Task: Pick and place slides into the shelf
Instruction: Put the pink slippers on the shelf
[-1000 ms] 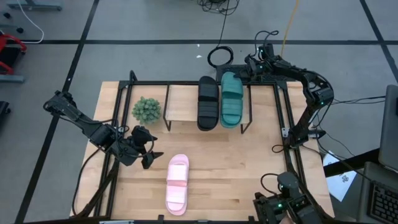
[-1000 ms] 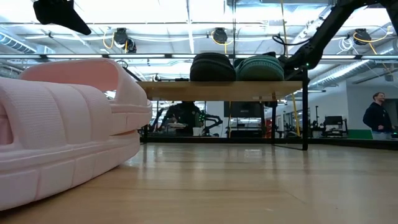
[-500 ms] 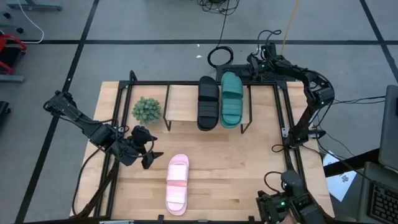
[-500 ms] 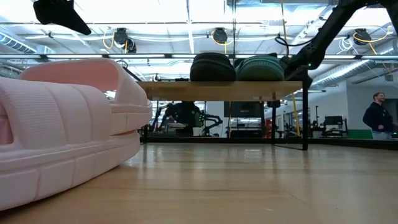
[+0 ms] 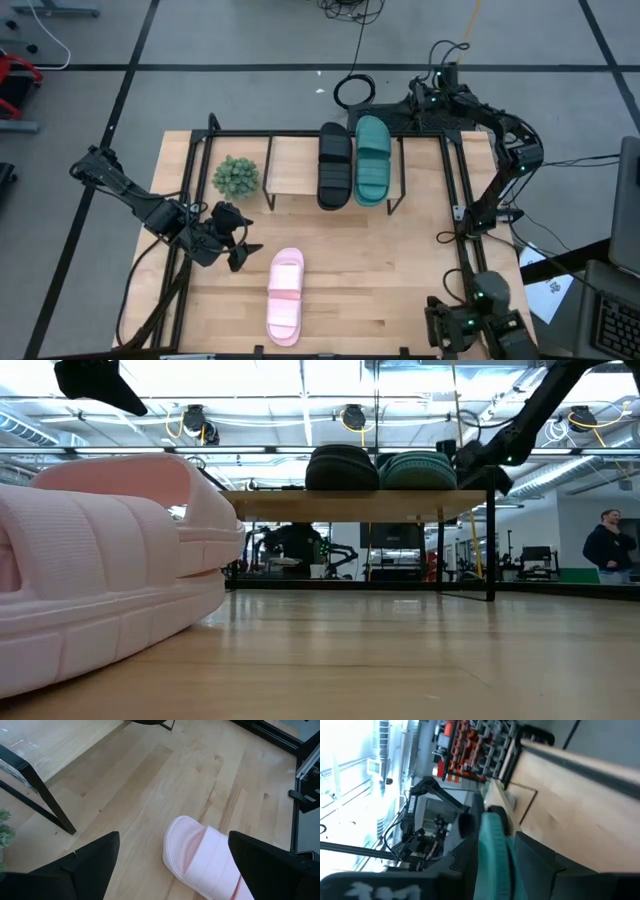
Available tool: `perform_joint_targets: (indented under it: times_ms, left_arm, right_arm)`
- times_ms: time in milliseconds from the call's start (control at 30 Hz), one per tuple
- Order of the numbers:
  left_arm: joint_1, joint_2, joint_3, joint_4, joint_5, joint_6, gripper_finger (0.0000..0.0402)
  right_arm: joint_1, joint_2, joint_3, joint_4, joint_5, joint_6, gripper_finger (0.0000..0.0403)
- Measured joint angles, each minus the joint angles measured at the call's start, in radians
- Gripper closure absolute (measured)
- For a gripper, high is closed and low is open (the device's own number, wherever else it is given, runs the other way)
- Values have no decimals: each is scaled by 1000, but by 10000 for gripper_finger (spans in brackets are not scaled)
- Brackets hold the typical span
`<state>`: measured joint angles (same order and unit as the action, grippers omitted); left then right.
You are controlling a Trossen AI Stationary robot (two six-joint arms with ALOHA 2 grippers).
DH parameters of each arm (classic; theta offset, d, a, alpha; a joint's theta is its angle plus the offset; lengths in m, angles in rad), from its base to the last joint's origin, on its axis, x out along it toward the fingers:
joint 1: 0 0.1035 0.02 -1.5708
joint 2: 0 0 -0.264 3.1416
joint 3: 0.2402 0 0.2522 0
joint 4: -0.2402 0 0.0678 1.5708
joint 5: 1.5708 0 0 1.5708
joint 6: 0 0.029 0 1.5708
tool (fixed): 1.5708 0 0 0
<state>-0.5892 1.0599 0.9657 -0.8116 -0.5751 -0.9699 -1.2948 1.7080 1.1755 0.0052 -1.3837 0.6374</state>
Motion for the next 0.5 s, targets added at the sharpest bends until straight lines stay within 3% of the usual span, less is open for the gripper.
perform_joint_targets:
  times_ms: [300, 500]
  left_arm:
    - [24, 0, 0, 0, -1, 25, 25]
    - [40, 0, 0, 0, 7, 33, 25]
  right_arm:
    - [4, -208, 0, 72, 1, 82, 285]
    - [117, -430, 0, 37, 1, 81, 285]
